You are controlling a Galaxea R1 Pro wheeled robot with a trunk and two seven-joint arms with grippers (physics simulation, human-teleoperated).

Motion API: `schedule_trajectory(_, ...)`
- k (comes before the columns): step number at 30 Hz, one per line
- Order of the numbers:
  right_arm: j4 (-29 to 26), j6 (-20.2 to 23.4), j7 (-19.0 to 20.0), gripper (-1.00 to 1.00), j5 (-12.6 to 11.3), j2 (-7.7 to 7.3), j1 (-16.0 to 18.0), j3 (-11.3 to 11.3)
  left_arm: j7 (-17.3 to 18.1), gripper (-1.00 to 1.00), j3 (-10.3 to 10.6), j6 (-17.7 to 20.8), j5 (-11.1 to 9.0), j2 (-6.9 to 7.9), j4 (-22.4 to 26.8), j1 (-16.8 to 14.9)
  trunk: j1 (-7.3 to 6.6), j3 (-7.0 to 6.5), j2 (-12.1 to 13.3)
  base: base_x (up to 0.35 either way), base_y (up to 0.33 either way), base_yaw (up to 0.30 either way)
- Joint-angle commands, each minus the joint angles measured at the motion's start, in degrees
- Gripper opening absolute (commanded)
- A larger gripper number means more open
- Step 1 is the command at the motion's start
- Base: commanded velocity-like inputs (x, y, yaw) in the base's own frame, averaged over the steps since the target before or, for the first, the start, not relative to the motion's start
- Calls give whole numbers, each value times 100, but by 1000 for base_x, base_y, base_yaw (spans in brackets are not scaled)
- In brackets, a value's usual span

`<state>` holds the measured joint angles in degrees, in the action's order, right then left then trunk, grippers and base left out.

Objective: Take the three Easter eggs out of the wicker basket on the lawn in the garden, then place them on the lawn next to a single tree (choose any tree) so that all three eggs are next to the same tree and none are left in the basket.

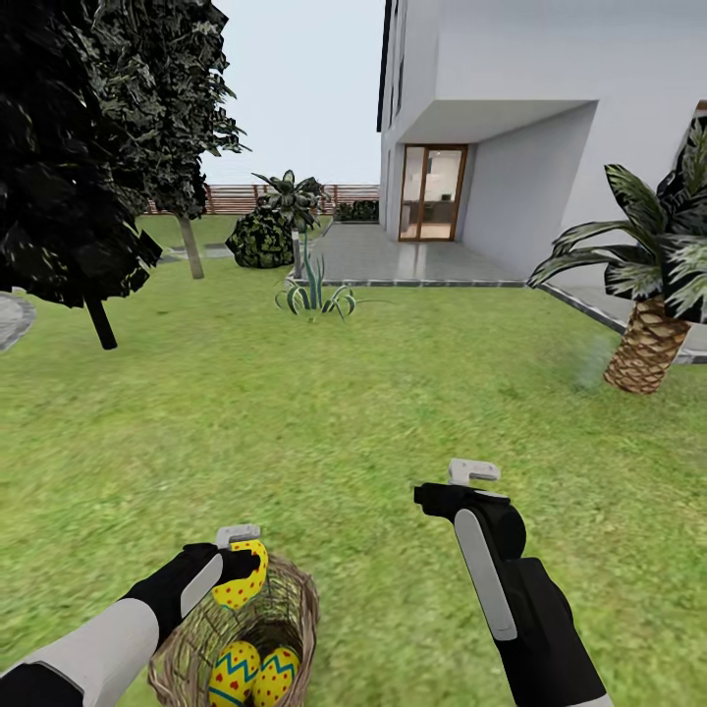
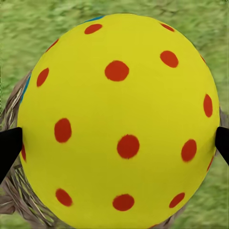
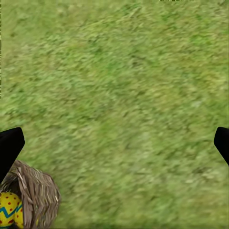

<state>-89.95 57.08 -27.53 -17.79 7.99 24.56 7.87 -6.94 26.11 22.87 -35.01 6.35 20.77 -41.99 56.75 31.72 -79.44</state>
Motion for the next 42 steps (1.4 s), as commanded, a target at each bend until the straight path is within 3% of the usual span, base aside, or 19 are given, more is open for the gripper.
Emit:
schedule_trajectory(1, -5, 14, -60, 100, -58, 0, 5, 4, -50, -100, 43, 25, -59, 7, 16, -2, -23, -13, 38, 0, 0, 0)
schedule_trajectory(12, -5, 14, -62, 100, -61, 3, 5, 12, -57, -100, 43, 17, -59, 7, 20, -2, -264, -210, 479, 0, 0, 29)
schedule_trajectory(17, -5, 14, -60, 100, -80, 9, 5, 13, -54, -100, 43, 7, -59, 7, 65, -2, -374, -300, 680, 0, 0, 256)
schedule_trajectory(23, -5, 12, -68, 100, -276, 1, 5, 84, -53, -100, 43, -9, -52, 5, 88, -2, -506, -407, 921, 0, 0, 287)
schedule_trajectory(42, -5, 14, -69, 100, -292, 9, 5, 94, -53, -100, 47, -36, -50, -2, 93, -2, -923, -749, 1683, 0, 0, 289)
